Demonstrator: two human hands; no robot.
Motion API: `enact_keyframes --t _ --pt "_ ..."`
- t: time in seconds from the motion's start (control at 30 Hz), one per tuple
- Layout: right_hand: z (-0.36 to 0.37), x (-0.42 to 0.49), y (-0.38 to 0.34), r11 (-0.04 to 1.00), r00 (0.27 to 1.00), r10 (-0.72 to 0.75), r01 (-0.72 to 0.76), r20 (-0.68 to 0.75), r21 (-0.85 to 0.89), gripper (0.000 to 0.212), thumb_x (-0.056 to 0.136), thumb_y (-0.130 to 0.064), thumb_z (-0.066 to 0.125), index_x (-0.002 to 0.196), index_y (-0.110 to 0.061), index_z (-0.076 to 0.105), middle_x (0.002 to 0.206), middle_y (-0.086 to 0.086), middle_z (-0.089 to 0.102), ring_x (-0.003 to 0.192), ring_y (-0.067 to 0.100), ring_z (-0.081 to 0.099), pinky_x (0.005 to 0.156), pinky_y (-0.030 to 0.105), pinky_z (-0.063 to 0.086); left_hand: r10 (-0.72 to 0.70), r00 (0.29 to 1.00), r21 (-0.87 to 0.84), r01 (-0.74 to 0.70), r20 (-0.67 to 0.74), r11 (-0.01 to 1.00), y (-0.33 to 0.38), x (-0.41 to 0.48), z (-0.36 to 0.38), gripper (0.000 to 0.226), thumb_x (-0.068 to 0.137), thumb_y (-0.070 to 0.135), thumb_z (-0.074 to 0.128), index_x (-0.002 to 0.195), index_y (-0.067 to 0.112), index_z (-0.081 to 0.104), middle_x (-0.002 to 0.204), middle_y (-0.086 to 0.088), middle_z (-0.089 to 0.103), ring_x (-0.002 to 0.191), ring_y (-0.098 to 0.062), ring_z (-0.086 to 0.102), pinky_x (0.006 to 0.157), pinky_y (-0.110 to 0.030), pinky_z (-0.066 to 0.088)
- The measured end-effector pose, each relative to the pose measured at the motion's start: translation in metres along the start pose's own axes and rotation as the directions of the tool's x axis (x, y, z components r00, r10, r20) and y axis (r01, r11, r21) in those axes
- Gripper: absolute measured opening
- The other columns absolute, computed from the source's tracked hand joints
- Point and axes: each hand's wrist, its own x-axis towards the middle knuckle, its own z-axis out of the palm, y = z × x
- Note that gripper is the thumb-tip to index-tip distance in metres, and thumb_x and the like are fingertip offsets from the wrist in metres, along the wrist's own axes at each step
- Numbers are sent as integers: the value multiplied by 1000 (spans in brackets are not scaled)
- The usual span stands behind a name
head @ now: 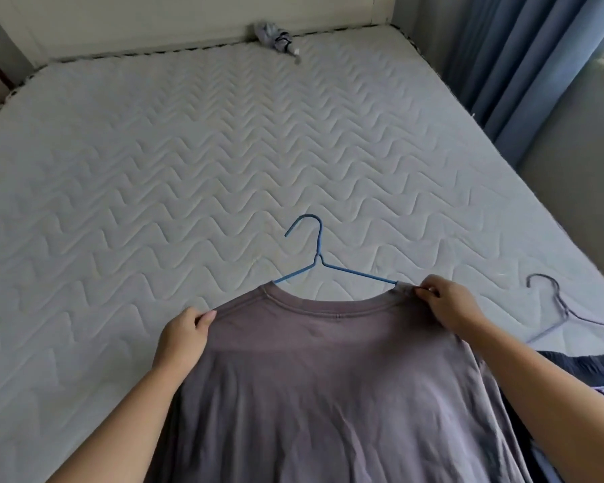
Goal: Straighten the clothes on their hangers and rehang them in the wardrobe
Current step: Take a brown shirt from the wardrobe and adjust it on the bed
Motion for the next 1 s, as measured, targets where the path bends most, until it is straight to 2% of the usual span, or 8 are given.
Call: enact_keyframes --t 0.1,0.2,0.37,0.53,0.67,0.83,0.9,1.0 --pt "32 39 19 1000 1000 21 -21 2 14 9 90 -22 55 83 -17 56 95 15 65 87 28 54 70 28 33 -16 1000 -53 15 -18 999 -8 37 46 32 92 26 51 72 1 51 73 -18 59 75 -32 54 63 -34 34" --pt "65 63 40 999 999 43 -43 4 8 10 87 -24 59 78 -21 57 92 13 67 91 30 59 72 31 39 -33 998 85 38 -62 996 -20 55 89 30 91 27 51 77 1 55 86 -27 65 81 -41 59 64 -39 40" --pt "85 72 56 999 990 18 -12 -143 39 10 83 -23 65 73 -23 61 79 5 68 81 26 61 74 36 46 -30 976 182 71 -215 981 -33 61 112 26 87 26 58 78 2 60 74 -26 66 69 -46 61 57 -37 38" --pt "85 72 55 1000 991 20 -18 -131 23 11 82 -23 65 73 -22 59 72 -3 60 76 19 54 66 29 37 14 976 195 29 -217 980 -37 63 112 25 85 26 61 74 4 63 65 -26 65 61 -47 60 53 -41 45" --pt "82 70 48 994 990 75 -63 -121 94 13 81 -21 68 85 -18 56 80 -3 60 81 17 55 74 31 41 -60 994 182 77 -93 980 -31 63 105 25 89 28 54 82 4 59 81 -26 67 78 -45 62 62 -39 43" --pt "72 49 40 896 978 198 -154 -66 416 47 79 -1 66 121 -6 47 102 11 59 101 28 57 85 28 38 -145 972 31 142 187 989 -20 61 81 19 91 24 51 96 6 55 111 -20 62 105 -35 57 83 -36 42" --pt "65 30 41 896 985 158 -113 -70 429 52 79 4 62 127 -3 45 118 12 56 110 25 54 94 27 37 -145 972 89 130 187 987 -18 50 70 36 89 27 54 118 5 51 126 -17 54 117 -34 50 94 -38 39" --pt "59 -24 48 932 995 63 -29 -83 361 45 78 8 58 121 -3 52 111 1 53 108 16 50 89 13 32 -75 997 191 67 31 979 -13 6 60 48 85 25 60 125 2 49 127 -25 51 118 -41 46 97 -44 38"
